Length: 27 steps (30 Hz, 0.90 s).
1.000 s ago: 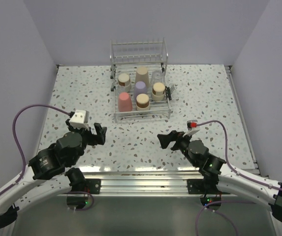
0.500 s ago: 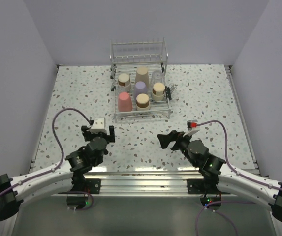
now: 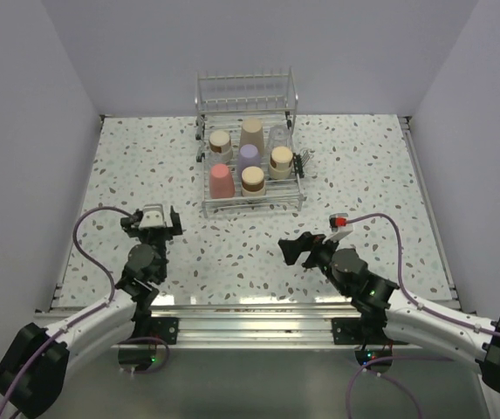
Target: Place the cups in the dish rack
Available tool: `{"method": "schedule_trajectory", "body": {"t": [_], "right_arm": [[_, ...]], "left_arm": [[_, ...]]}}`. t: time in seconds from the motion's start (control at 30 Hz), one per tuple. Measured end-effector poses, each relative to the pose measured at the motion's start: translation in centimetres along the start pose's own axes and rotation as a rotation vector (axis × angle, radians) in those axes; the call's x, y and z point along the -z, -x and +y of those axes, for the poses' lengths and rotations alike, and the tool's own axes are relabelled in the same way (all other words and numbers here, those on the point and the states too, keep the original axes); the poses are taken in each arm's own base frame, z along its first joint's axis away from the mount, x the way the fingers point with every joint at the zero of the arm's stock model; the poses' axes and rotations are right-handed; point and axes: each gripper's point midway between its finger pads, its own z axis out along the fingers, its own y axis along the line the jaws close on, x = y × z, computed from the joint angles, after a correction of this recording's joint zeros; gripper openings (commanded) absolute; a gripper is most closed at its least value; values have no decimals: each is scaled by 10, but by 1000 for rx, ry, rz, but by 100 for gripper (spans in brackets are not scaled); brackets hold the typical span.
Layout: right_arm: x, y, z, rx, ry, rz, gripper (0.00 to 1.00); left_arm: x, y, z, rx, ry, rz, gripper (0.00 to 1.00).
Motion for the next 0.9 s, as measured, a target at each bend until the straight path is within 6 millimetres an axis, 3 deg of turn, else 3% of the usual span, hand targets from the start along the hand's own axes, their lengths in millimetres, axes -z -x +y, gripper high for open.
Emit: {"method": "schedule_trajectory", "body": {"t": [0.23,0.37,0.6,0.8,0.9], "right_arm": [[-4,-4,0,20,-11,24,98],[-4,-3,2,21,-5,25,98],[-4,-4,3,28,3,32,98],[-6,-6,4,43,-4,48,98],[-8,-6,5,48,-7,53,98]], "left_arm": [[-21,-34,24,-47,91,72,98],[-33,-43,40,-9,144,72,100],[-41,-55,47,-10,136,87,100],[-43,-102,49,-88,120,230,100],[-53,-102,49,-82,112,228,100]]}}
